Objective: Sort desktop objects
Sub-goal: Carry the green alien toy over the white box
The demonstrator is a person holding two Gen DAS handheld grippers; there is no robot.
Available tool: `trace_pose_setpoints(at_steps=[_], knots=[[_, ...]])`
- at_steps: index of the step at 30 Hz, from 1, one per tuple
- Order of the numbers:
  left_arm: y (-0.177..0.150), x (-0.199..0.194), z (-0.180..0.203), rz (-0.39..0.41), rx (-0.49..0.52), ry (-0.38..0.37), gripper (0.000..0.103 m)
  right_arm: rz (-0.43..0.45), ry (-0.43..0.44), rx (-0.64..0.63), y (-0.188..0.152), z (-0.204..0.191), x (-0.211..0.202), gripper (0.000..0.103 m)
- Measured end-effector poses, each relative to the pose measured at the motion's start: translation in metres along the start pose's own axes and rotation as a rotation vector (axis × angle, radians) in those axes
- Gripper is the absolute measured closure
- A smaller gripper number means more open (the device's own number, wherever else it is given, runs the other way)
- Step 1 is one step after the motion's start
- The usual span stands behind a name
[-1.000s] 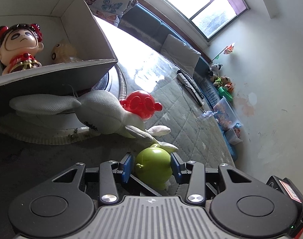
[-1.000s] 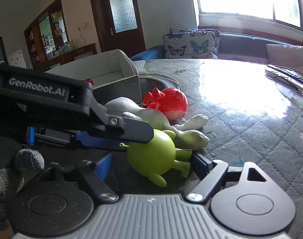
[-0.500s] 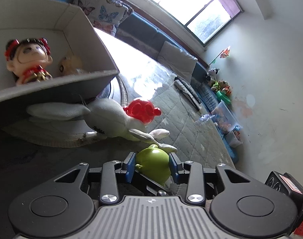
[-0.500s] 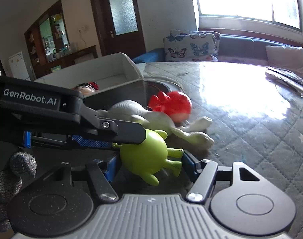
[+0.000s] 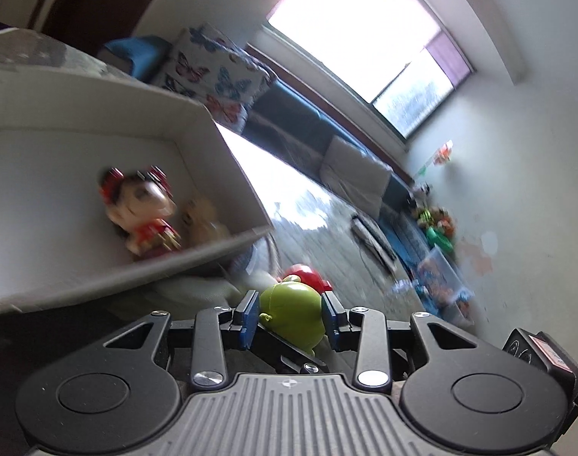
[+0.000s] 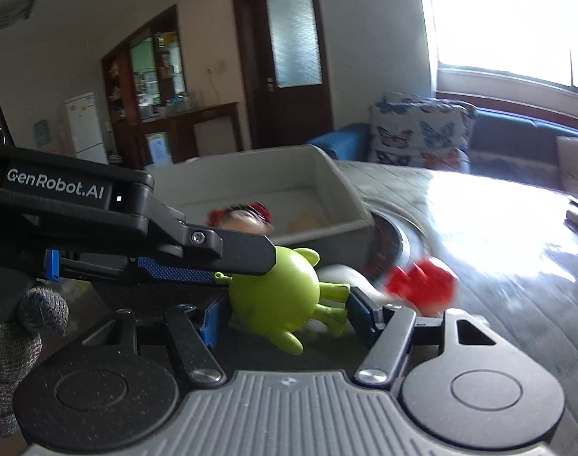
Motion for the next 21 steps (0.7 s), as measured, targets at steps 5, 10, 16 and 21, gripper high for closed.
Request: trace_pose_setpoints(at_steps=[5, 10, 16, 21], knots=[[0.021, -0.019, -0.020, 0.066, -0.044, 0.036, 0.065, 0.010, 0.055, -0.054, 0.023, -0.023, 0.020, 0.036], [0.040, -0.035, -0.048, 0.114, -0.098, 0.080, 0.066, -0.008, 0.131, -0.065, 0.042, -0.042, 0.048, 0.036], [0.056, -0.041, -0.079, 0.127, -0.149, 0.141, 0.066, -0.059, 0.206, -0.054, 0.055, -0.056, 0.082, 0.036], [0.060, -0.037, -0.094, 0.107, -0.179, 0.179, 0.066, -0.117, 0.257, -0.022, 0.059, -0.055, 0.103, 0.036]])
Point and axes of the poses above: each gripper's, at about its wrist camera, not at the fingertips, and x roughly the way its jaws point, z to its right, y to its top, the point moved 3 cm from there along x, roughly the way its jaws point, and after that the axes turned 3 degrees about -z, right-handed, at the moved point
